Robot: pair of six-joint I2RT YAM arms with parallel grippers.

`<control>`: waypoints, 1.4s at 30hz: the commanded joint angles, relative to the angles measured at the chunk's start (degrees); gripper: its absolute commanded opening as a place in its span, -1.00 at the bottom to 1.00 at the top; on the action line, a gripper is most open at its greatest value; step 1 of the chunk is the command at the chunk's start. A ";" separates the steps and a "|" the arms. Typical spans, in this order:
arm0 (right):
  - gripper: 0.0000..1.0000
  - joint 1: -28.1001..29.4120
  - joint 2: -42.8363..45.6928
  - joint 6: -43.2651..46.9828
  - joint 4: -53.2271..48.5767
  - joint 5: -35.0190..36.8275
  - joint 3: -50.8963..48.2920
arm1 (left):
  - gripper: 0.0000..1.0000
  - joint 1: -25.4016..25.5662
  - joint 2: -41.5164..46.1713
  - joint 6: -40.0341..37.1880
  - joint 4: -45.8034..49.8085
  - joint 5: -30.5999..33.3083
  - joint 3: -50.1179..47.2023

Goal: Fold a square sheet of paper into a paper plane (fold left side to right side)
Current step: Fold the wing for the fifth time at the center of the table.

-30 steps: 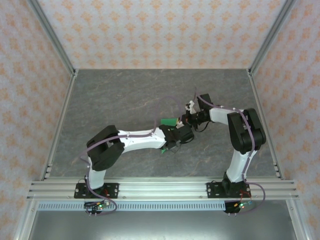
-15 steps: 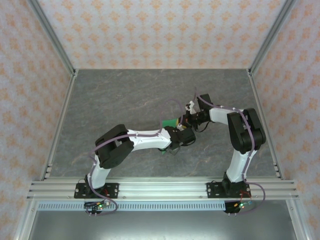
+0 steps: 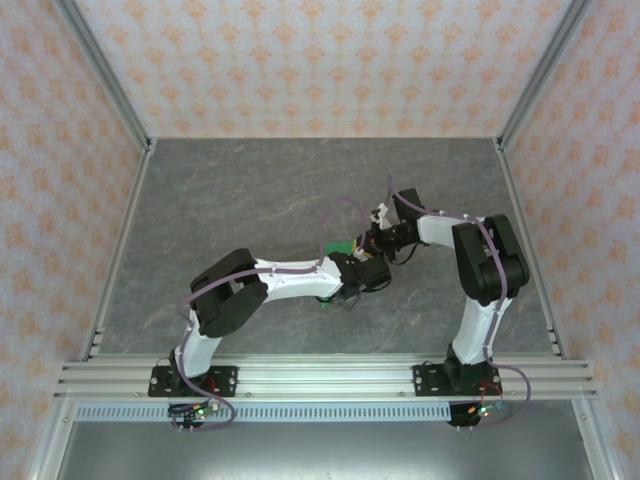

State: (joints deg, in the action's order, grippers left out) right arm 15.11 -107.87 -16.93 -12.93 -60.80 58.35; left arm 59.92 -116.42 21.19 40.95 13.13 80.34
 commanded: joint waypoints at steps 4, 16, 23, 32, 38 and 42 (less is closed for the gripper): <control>-0.84 0.35 0.54 0.60 -2.38 2.31 2.27 | -0.81 0.22 0.84 0.63 1.45 2.01 1.18; 0.02 -4.74 18.46 -3.63 -5.59 19.47 1.96 | -0.85 -0.29 2.85 -0.27 1.16 -1.38 2.19; 0.47 -6.71 33.65 -3.11 -9.38 35.13 -4.65 | -0.87 -3.01 5.21 0.15 -2.51 -8.78 1.11; 0.55 -6.68 39.68 -4.90 -6.35 32.97 -14.90 | -0.88 -7.97 9.14 3.20 -13.52 -21.52 -5.46; 0.54 -4.76 39.75 -7.32 -2.14 29.33 -20.68 | -0.87 -10.08 10.31 5.87 -21.10 -27.46 -9.78; 0.53 -2.60 39.76 -8.02 0.03 29.42 -22.84 | -0.87 -11.78 11.59 8.52 -27.46 -31.78 -13.37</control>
State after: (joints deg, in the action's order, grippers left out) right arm 11.27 -68.97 -23.49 -16.64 -30.70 36.34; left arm 49.43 -107.35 26.83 20.08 -14.20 68.99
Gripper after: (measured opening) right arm 0.769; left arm 0.066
